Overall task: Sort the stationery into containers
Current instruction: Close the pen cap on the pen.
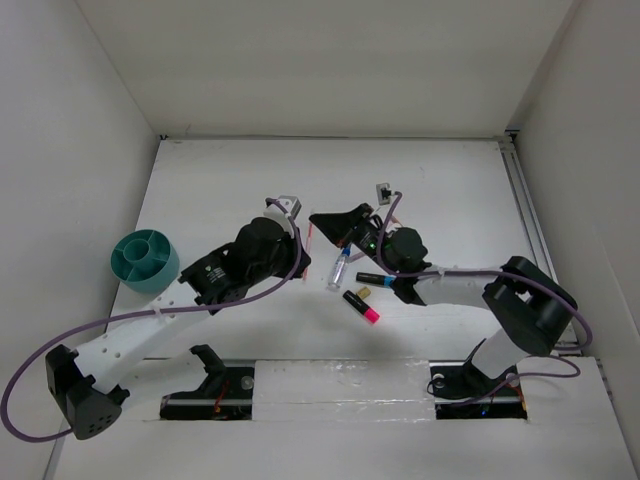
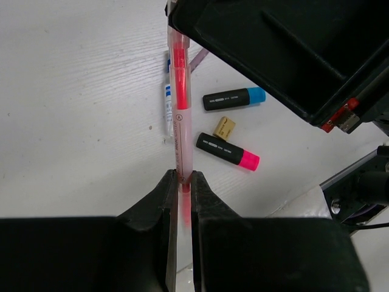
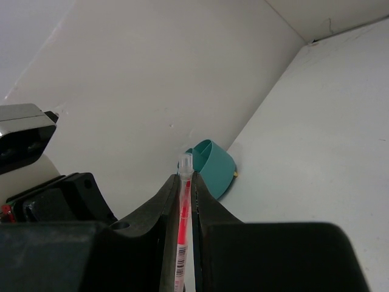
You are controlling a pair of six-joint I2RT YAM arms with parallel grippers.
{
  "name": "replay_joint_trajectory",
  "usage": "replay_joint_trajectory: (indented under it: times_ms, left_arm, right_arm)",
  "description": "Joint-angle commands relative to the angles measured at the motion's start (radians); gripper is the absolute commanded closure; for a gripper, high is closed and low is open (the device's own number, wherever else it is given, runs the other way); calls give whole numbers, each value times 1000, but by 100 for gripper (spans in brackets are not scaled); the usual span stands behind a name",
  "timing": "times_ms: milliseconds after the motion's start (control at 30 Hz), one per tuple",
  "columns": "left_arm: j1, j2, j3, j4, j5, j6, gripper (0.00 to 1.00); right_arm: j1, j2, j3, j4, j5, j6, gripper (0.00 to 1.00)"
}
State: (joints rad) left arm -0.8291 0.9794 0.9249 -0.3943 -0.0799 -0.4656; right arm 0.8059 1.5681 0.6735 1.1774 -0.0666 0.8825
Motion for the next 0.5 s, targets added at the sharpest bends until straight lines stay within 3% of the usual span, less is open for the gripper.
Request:
replay_joint_trajectory:
  times_ms: [0, 467]
  left_arm:
    - [4, -5, 23, 74, -15, -5, 100]
    - [4, -28, 52, 55, -87, -15, 100]
  right_arm:
    - [26, 18, 29, 7, -27, -28, 100]
    - [35, -25, 28, -110, -4, -180, 100]
